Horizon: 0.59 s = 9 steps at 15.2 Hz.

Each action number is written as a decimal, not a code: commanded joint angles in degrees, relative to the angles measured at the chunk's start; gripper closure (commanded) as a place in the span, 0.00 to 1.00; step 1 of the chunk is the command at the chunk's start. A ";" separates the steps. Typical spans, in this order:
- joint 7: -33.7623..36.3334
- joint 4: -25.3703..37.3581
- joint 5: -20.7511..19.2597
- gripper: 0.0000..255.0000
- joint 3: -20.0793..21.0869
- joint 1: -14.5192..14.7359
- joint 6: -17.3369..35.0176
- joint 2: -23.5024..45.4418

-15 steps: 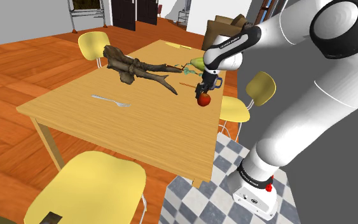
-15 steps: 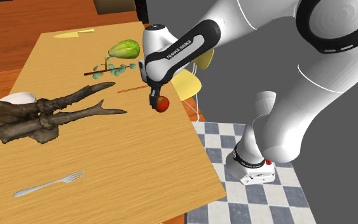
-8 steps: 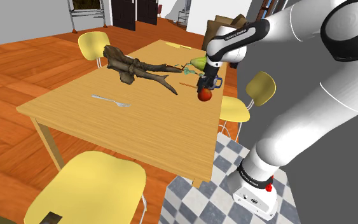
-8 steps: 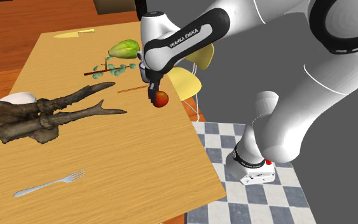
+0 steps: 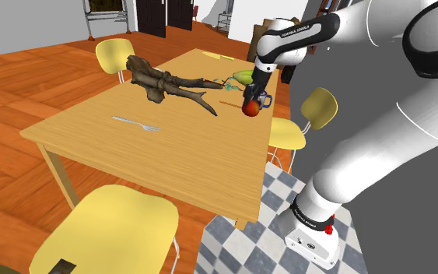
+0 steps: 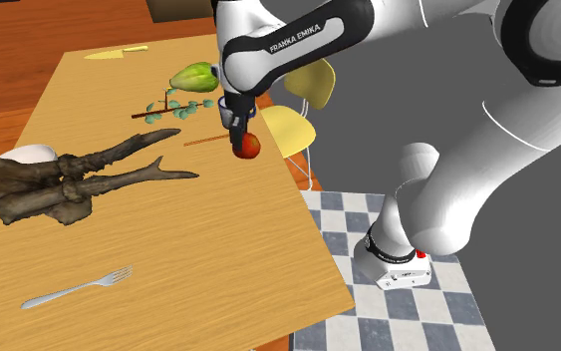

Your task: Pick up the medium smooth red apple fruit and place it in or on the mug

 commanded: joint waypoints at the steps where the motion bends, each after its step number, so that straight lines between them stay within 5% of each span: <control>1: 0.46 0.82 -0.30 1.00 0.33 -0.05 -1.75 -0.95; 9: 1.24 5.43 -0.72 1.00 1.05 -0.09 -8.15 -2.84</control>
